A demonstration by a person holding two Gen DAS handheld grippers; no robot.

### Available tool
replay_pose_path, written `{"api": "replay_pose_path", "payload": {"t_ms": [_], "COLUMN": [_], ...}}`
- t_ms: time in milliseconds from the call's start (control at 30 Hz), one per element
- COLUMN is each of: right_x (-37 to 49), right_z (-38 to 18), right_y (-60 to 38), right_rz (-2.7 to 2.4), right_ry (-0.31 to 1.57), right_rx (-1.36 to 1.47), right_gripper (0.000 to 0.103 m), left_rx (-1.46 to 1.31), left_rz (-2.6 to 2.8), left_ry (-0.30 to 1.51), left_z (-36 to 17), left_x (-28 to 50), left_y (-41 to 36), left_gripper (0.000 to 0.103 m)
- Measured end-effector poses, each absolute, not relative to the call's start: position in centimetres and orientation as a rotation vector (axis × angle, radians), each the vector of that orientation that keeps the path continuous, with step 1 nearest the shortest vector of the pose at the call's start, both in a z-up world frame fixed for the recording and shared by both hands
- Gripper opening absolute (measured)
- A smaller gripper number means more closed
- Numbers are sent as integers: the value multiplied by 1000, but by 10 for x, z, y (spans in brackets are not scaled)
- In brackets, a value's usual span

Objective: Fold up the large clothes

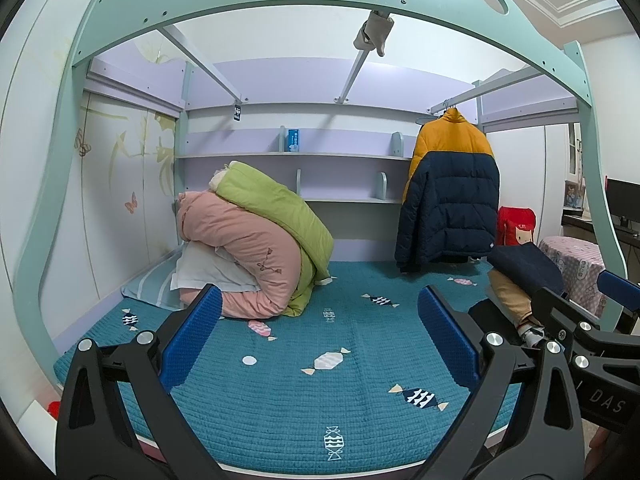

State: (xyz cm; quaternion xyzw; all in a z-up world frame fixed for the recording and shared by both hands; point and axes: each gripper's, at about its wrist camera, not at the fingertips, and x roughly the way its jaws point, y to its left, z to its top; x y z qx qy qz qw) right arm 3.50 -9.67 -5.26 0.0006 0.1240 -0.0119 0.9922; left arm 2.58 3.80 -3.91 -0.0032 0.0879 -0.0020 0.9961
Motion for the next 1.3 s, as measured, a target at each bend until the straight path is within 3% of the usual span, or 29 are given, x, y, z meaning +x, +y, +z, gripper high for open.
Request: {"api": "replay_pose_path", "payload": {"t_ms": [1300], "right_x": [47], "right_z": [-67], "right_y": [-112], "right_rz": [-27], "right_ry": [287], "right_rx": [2], "right_gripper": [96], "left_rx": [-2], "left_rz": [-24], "left_ry": [209], "left_z": [-58], "left_x": [43], "left_y": [51], "left_gripper": [98]}}
